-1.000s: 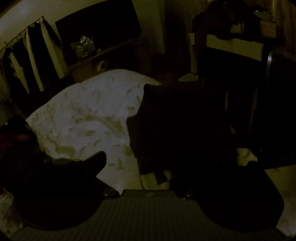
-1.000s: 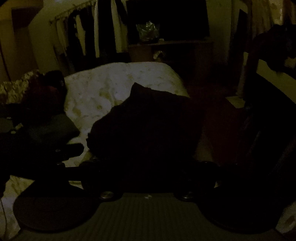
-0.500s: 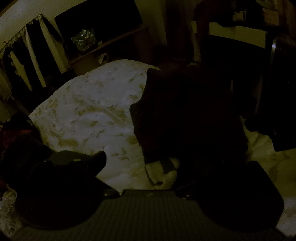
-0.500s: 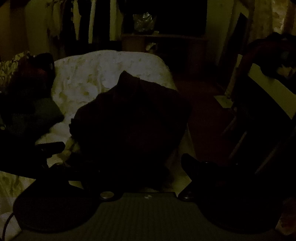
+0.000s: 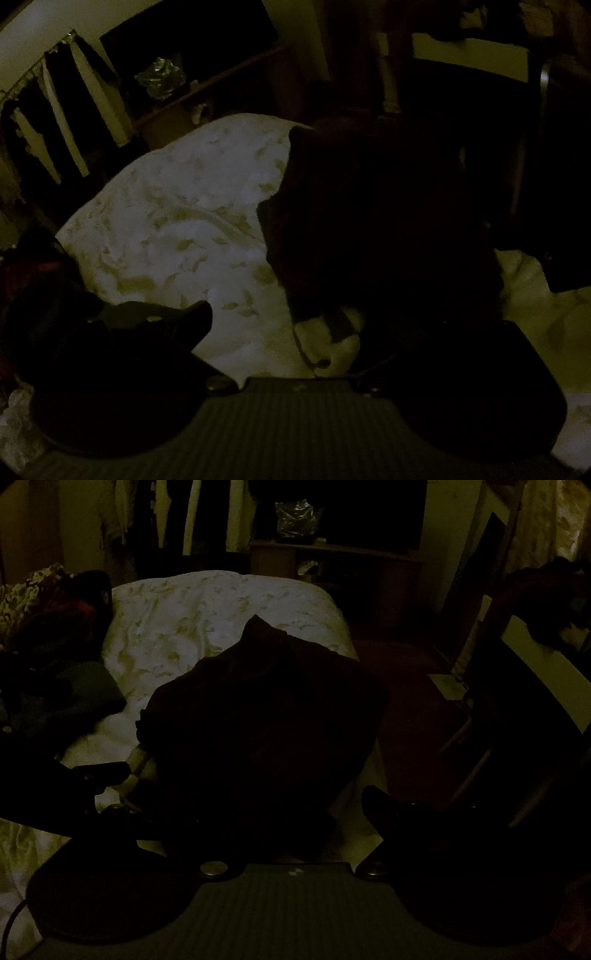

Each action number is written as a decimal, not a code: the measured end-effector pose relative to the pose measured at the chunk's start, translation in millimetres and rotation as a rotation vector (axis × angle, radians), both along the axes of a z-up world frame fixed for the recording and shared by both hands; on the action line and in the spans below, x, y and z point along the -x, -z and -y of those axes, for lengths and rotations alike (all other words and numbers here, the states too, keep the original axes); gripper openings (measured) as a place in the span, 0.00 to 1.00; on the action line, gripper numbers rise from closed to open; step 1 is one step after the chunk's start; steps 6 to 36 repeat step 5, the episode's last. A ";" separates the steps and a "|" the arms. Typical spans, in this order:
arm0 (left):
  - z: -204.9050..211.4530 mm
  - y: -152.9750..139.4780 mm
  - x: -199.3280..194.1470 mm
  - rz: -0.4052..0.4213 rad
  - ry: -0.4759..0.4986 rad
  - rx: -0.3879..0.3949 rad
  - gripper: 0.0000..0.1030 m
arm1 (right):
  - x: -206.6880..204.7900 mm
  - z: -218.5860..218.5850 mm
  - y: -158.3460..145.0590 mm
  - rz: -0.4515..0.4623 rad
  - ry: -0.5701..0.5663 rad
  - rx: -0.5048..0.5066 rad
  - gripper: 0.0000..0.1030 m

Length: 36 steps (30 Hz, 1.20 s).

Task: Fold small clothes

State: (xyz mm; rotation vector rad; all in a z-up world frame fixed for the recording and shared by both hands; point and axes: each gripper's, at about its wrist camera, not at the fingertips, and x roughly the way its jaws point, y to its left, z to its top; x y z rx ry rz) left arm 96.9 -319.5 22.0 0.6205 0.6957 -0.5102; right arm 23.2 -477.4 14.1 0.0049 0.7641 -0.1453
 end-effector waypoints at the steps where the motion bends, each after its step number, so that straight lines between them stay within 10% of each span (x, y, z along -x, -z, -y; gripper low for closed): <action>1: -1.8 -0.2 0.3 -0.003 0.014 0.015 1.00 | -0.1 -0.2 -0.2 0.000 0.001 -0.001 1.00; 36: -4.4 -0.5 2.0 0.006 0.024 0.033 1.00 | 0.2 -0.8 0.1 0.004 0.009 -0.005 1.00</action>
